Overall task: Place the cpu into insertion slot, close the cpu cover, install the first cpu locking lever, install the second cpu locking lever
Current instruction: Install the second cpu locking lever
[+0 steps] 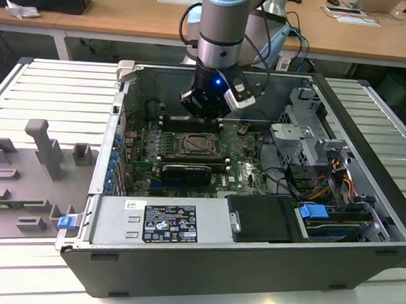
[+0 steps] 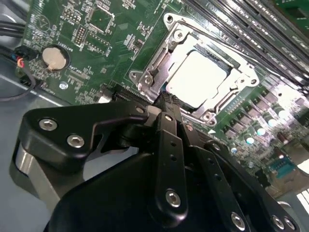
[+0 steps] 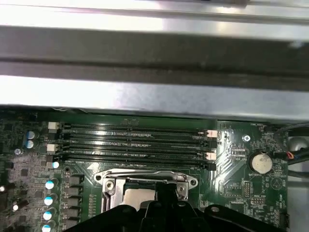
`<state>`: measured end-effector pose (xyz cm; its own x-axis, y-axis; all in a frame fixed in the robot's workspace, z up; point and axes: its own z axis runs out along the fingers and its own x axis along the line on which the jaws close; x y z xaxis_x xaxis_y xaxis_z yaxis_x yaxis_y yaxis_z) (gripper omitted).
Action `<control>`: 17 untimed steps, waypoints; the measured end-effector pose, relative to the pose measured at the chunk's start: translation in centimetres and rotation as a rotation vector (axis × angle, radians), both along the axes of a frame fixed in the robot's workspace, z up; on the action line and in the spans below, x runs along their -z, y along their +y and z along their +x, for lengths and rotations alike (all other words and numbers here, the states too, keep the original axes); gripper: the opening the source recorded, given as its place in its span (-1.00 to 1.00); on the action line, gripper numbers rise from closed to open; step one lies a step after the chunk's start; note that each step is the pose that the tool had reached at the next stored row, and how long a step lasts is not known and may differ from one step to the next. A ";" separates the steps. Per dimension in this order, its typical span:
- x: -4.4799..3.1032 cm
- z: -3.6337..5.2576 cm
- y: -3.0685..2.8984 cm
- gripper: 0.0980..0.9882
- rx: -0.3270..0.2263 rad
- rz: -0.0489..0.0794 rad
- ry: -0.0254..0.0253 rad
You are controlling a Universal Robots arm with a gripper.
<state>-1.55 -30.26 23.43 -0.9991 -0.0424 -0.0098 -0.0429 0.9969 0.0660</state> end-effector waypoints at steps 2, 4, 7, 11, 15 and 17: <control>-0.75 0.00 -0.01 -0.98 0.000 0.000 0.0001; -0.85 0.00 -0.60 -0.98 0.000 0.000 0.0001; -0.83 0.00 -1.92 -0.98 0.000 0.000 0.0002; -0.80 0.00 -2.81 -0.98 0.000 0.000 0.0053; -0.62 0.00 -3.17 -0.98 0.000 0.002 0.0095; -0.51 0.00 -3.91 -0.98 0.000 0.007 0.0094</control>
